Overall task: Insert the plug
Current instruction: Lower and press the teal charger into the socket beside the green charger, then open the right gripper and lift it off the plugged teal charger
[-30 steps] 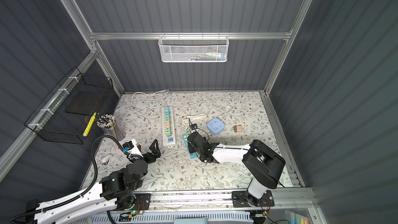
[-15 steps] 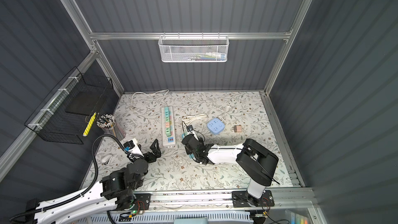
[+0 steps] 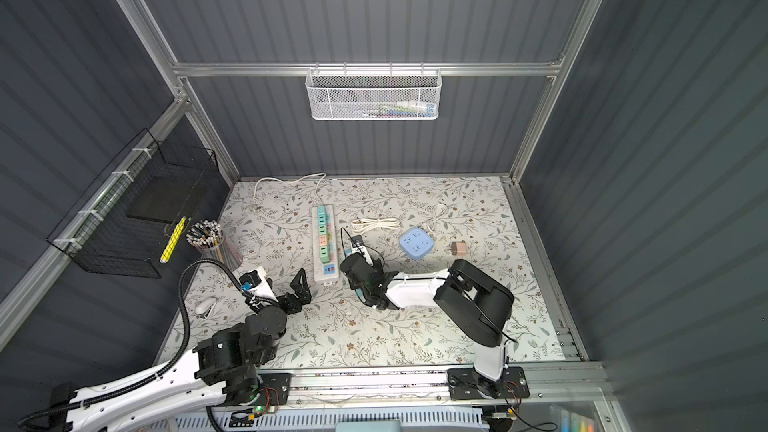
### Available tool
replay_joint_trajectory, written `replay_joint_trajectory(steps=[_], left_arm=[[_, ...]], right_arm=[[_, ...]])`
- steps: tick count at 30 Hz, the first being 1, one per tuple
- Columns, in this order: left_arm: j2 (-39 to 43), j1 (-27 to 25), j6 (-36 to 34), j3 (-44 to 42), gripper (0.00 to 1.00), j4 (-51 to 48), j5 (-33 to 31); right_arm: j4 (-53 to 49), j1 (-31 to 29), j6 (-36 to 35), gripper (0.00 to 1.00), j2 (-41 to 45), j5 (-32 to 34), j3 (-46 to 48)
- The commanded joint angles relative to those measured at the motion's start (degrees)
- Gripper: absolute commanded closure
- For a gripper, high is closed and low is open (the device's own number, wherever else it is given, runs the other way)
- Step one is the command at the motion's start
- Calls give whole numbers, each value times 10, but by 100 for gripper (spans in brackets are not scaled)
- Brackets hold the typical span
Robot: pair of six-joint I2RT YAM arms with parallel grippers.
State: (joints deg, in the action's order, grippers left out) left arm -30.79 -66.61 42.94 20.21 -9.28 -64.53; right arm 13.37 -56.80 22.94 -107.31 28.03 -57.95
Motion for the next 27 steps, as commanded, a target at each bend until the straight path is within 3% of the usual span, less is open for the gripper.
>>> replay_joint_trajectory(steps=[1,7,13,21,27], left_arm=[[4,3,-16,32,0,-6,-13],[30,3,-8,33,0,-30,-16],[26,3,8,34,0,-34,-6],[-11,3,-13,60,0,-22,11],[-37,3,-6,66,0,-19,31]], right_arm=[[-66,21,-40,78,-54,-51,-14],[-106,54,-50,78,-98,-75,-87],[-73,53,-41,69,-89,-94,-71],[-85,54,-36,37,45,-131,-51],[-115,72,-25,31,147,-160,-21]])
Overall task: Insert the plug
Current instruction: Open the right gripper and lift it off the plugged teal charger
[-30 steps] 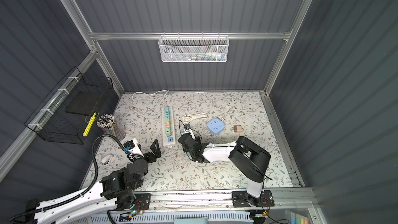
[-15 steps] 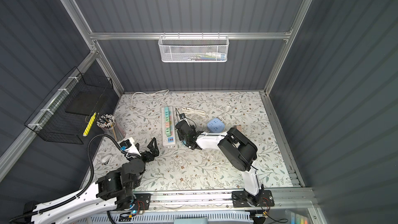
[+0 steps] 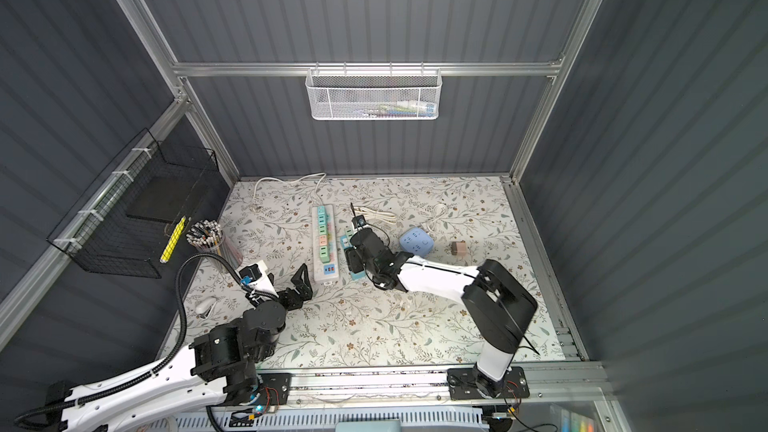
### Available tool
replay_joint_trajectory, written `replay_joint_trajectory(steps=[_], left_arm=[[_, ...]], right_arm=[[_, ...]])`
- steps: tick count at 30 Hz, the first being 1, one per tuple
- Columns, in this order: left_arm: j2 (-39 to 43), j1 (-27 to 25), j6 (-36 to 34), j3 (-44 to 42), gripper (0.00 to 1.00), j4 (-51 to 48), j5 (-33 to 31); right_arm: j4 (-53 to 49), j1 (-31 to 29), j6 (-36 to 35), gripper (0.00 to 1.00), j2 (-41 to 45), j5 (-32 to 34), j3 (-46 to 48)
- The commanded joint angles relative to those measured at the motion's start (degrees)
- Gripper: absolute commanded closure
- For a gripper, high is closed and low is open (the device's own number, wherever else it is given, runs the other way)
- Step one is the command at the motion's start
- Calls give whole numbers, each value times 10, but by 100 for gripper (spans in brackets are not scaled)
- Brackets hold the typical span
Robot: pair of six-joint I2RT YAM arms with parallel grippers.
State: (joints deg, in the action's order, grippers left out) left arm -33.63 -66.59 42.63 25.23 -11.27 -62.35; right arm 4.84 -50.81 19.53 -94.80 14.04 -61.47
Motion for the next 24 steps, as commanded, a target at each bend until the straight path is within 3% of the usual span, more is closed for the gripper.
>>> replay_joint_trajectory(steps=[1,7,19,24], left_arm=[[-13,3,-3,17,0,1,10],[-45,3,-8,30,0,11,19],[-45,3,8,38,0,-22,32],[-31,3,7,33,0,-24,28]], right_arm=[[-34,17,9,31,29,-18,19],[-56,34,1,30,21,-24,10],[-80,48,3,31,-128,-32,-95],[-89,48,9,32,-110,-31,-87]])
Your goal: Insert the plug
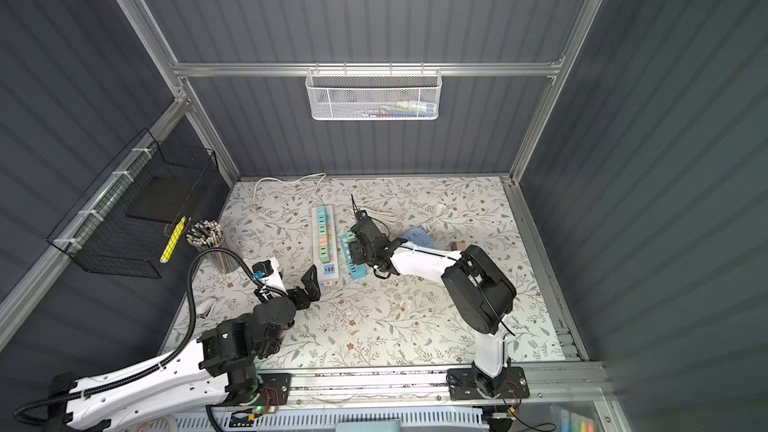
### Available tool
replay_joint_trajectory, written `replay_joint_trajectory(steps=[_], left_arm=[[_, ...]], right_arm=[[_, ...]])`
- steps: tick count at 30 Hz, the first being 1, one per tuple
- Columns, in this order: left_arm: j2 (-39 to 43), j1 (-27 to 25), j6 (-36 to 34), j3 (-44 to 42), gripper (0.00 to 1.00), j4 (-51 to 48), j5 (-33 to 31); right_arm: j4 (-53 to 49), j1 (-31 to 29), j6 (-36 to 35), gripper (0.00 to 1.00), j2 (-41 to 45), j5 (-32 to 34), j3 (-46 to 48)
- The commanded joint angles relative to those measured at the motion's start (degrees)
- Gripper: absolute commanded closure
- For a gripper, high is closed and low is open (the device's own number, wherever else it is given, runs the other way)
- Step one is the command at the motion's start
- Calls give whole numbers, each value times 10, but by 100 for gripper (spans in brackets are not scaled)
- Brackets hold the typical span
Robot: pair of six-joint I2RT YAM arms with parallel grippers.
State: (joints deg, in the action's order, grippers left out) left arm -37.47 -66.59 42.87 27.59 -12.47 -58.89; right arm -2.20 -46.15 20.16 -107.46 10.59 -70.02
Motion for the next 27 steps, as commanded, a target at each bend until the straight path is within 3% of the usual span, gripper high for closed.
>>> replay_joint_trajectory(steps=[1,6,11,15,19,27], left_arm=[[7,3,3,9,0,-11,-8],[-21,3,-28,19,0,24,-1],[-76,4,-65,43,0,47,16],[-112,5,-79,57,0,63,31],[-136,8,-82,67,0,69,53],[-136,11,-80,70,0,53,71]], right_arm=[[-26,2,1,32,29,4,-1],[-39,20,4,25,118,29,38],[-123,110,33,15,136,50,58],[-154,188,25,10,109,6,43],[-178,249,11,9,38,-86,-7],[-143,283,11,8,-9,-159,-14]])
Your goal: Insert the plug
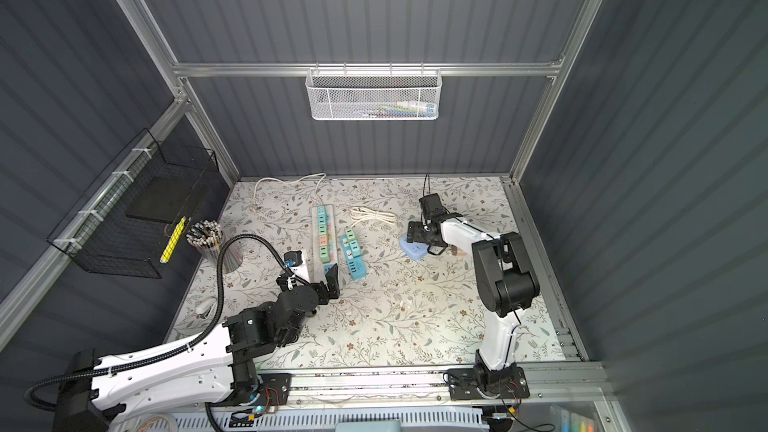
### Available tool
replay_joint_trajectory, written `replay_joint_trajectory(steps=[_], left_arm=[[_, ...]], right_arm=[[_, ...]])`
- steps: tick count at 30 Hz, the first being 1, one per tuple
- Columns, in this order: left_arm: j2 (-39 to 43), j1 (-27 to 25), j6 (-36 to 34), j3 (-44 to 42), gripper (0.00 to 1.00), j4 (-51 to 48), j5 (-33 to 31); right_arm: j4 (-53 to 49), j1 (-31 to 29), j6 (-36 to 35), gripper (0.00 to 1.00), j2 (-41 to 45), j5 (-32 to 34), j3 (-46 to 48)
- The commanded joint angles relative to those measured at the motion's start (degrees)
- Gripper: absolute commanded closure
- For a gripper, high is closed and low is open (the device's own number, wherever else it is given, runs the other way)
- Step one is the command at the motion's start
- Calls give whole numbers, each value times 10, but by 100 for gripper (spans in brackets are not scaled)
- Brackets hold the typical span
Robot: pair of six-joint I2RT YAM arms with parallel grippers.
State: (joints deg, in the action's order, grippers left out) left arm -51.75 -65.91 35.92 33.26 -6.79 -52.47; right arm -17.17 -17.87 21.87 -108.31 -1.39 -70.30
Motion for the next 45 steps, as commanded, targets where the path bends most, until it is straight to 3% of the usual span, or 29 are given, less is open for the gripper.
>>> replay_joint_trajectory(steps=[1,11,20,27,31,34,38,45], left_arm=[[8,4,-10,12,0,-2,7],[9,14,-16,9,0,1,12],[-13,22,-18,18,0,13,33],[-1,23,-12,6,0,15,38],[8,23,-12,3,0,10,37],[12,23,-12,2,0,7,35],[11,24,-13,5,0,5,34],[18,27,-15,18,0,-18,33]], right_arm=[[9,1,-8,7,-5,-46,-12],[46,-14,44,12,2,-99,40],[79,-63,78,13,63,-77,115],[67,-77,62,14,89,-47,125],[11,-77,19,5,98,33,79],[-8,-73,-7,1,77,56,33],[-43,-55,-13,7,1,25,-63],[-75,-42,-12,8,-99,4,-175]])
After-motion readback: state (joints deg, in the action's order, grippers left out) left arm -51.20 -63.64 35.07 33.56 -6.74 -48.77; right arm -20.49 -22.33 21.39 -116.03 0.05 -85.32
